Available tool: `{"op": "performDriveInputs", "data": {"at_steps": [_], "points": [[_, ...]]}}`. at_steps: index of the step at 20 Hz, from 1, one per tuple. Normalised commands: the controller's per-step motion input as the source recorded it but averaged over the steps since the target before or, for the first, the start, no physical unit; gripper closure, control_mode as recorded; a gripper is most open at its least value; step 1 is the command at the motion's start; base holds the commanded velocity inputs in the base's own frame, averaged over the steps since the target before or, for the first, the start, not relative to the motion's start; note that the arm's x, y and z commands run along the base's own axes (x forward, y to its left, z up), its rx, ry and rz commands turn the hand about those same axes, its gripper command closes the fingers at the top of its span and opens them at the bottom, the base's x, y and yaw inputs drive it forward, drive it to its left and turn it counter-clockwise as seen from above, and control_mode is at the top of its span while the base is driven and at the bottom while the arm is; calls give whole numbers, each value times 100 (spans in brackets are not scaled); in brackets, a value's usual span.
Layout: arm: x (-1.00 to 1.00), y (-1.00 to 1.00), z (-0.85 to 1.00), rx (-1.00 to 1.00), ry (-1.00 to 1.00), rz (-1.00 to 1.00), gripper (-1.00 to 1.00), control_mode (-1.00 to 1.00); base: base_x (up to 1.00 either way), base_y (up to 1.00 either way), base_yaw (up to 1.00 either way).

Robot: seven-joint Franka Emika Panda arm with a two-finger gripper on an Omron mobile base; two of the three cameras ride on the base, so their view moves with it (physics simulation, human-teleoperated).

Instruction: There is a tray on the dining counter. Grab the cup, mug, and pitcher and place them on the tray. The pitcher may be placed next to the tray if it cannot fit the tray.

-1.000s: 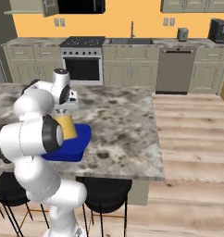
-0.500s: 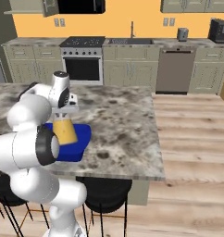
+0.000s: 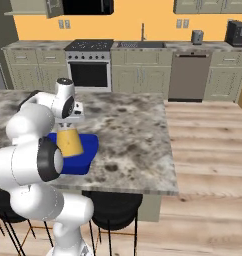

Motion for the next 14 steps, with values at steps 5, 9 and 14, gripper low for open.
{"op": "performDriveInputs", "data": {"at_steps": [5, 9, 14], "points": [[-12, -10, -18, 0, 1, 0, 100, -100, 0, 0, 0], [-18, -3, -20, 0, 4, 0, 100, -100, 0, 0, 0], [-20, 0, -19, 0, 2, 0, 100, -100, 0, 0, 0]]}}
